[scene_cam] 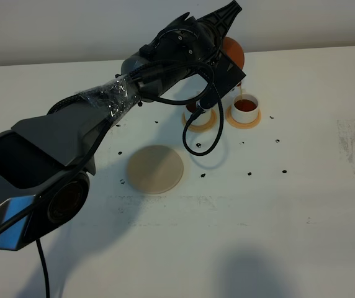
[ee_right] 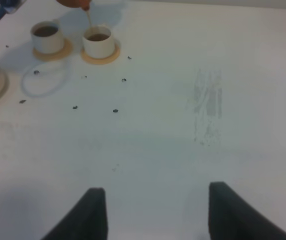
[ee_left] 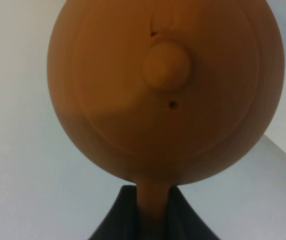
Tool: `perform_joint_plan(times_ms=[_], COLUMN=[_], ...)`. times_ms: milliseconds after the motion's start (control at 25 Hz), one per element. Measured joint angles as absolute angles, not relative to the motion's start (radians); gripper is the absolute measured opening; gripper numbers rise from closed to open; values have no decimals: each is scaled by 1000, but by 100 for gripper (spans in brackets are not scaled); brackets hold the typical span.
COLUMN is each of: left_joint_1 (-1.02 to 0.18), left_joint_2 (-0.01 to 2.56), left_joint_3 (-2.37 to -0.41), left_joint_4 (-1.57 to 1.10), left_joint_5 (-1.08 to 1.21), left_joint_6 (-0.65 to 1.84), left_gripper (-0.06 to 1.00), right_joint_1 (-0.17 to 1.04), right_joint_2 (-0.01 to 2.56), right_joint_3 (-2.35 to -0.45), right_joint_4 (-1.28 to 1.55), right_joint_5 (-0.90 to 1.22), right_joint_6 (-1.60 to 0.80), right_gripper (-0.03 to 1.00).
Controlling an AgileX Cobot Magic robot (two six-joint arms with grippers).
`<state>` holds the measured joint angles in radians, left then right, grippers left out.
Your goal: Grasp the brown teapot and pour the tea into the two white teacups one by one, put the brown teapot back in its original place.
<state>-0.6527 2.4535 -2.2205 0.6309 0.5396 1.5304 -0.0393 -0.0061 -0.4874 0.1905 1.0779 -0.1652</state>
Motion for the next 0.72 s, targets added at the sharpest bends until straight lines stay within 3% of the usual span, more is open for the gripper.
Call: perform_joint_plan(times_ms=[720], left_joint_1=[-653], left_joint_2=[2454], left_joint_3=[-2220], left_joint_4=[632], left_joint_5=[534], left_joint_6=[1530], left_gripper=[10], right_joint_1=[-39], right_joint_2=[-6], right_joint_3=[-487], right_joint_4=[191], right_joint_5=[1078], right_joint_6=[-165], right_gripper=[47])
